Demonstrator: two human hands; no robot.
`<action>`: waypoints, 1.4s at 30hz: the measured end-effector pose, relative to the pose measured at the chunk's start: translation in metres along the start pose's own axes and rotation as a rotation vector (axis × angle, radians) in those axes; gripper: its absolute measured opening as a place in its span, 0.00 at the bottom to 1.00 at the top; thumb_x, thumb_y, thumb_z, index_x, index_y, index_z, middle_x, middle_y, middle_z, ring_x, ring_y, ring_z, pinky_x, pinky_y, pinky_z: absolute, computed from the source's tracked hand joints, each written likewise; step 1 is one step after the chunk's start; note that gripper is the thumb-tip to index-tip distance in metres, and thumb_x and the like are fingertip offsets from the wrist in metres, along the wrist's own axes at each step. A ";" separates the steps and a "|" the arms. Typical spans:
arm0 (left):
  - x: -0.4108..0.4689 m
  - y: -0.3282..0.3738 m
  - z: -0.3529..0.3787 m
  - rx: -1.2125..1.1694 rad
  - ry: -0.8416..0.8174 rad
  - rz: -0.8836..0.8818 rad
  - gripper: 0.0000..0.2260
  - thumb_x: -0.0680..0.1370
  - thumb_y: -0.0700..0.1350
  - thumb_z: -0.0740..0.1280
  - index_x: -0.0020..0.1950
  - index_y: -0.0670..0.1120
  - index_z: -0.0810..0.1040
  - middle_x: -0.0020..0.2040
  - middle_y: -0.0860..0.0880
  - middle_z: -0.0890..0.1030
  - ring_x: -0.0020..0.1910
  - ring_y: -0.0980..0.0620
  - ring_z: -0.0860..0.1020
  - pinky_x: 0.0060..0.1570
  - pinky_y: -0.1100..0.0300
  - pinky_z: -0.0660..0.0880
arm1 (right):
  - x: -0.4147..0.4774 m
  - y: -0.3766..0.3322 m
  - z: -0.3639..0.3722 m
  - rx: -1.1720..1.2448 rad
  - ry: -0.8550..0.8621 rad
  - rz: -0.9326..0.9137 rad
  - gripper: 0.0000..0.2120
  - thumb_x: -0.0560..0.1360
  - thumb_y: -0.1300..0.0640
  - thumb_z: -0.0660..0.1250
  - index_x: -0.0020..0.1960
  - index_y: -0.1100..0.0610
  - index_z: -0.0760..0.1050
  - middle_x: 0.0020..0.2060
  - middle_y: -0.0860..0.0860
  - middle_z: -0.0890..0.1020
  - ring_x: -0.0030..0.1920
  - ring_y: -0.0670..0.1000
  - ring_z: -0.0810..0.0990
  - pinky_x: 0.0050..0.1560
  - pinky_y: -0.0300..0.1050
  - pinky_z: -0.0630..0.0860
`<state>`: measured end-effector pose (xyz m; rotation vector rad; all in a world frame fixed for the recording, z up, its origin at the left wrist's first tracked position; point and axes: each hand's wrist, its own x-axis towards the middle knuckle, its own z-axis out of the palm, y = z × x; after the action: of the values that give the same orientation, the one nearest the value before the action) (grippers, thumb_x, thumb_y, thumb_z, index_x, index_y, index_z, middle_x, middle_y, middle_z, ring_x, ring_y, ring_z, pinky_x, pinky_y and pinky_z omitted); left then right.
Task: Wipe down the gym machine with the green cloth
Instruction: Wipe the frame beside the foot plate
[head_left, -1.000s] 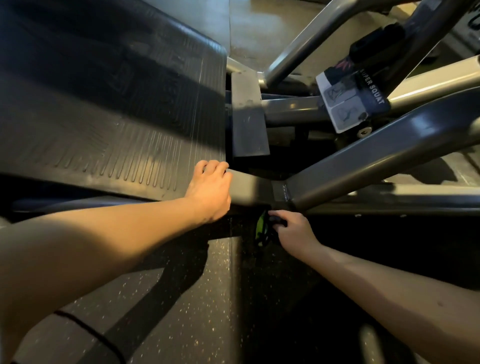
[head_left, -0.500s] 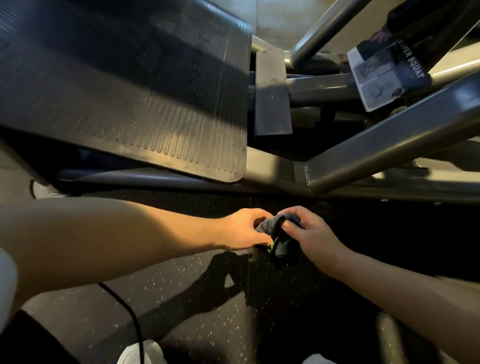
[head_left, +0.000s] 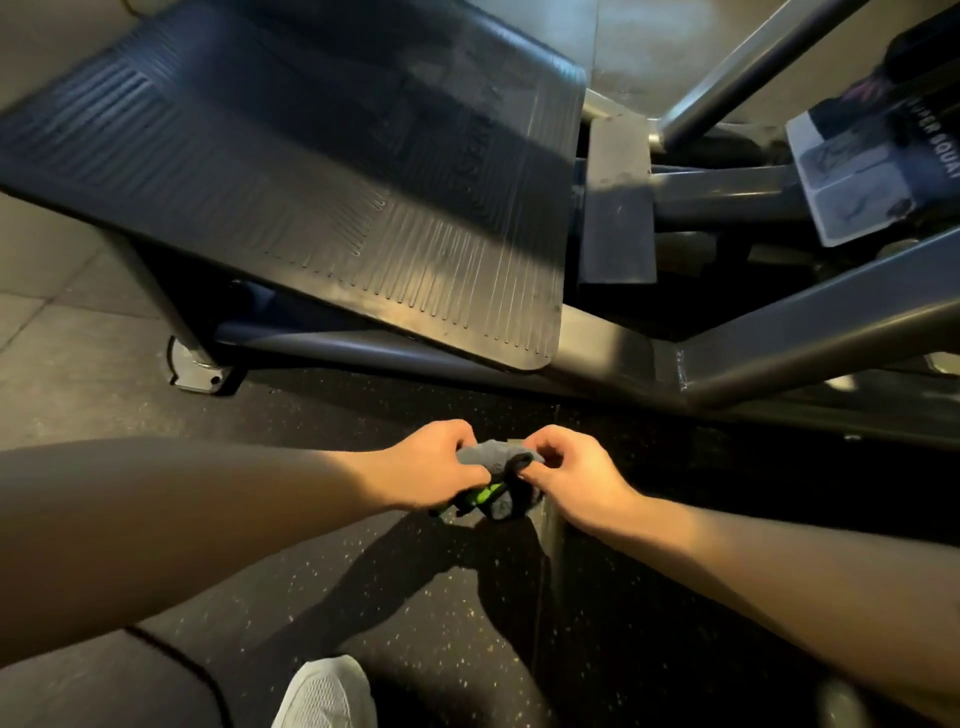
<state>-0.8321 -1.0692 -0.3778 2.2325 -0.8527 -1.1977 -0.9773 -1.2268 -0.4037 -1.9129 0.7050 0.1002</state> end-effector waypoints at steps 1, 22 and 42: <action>-0.001 -0.003 -0.006 0.023 0.045 0.000 0.08 0.77 0.48 0.73 0.51 0.48 0.77 0.48 0.48 0.82 0.45 0.53 0.82 0.38 0.60 0.79 | 0.004 -0.007 0.003 -0.020 -0.014 -0.005 0.04 0.76 0.56 0.73 0.50 0.49 0.81 0.45 0.46 0.84 0.48 0.44 0.83 0.50 0.42 0.82; 0.029 -0.035 -0.015 -0.549 0.217 -0.249 0.06 0.75 0.46 0.74 0.51 0.49 0.87 0.50 0.46 0.87 0.54 0.47 0.84 0.63 0.44 0.78 | 0.042 -0.033 0.052 0.217 0.096 0.204 0.08 0.78 0.55 0.72 0.54 0.49 0.75 0.49 0.50 0.81 0.48 0.49 0.84 0.46 0.48 0.85; 0.062 -0.058 -0.021 -0.338 0.729 -0.073 0.24 0.78 0.42 0.71 0.74 0.48 0.72 0.77 0.46 0.66 0.72 0.46 0.73 0.70 0.54 0.70 | 0.076 -0.014 0.072 0.104 0.436 0.281 0.27 0.80 0.60 0.67 0.77 0.49 0.66 0.71 0.50 0.72 0.68 0.55 0.75 0.68 0.57 0.76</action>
<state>-0.7701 -1.0704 -0.4399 2.1704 -0.2546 -0.4263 -0.8903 -1.1928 -0.4528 -1.7409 1.2457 -0.1820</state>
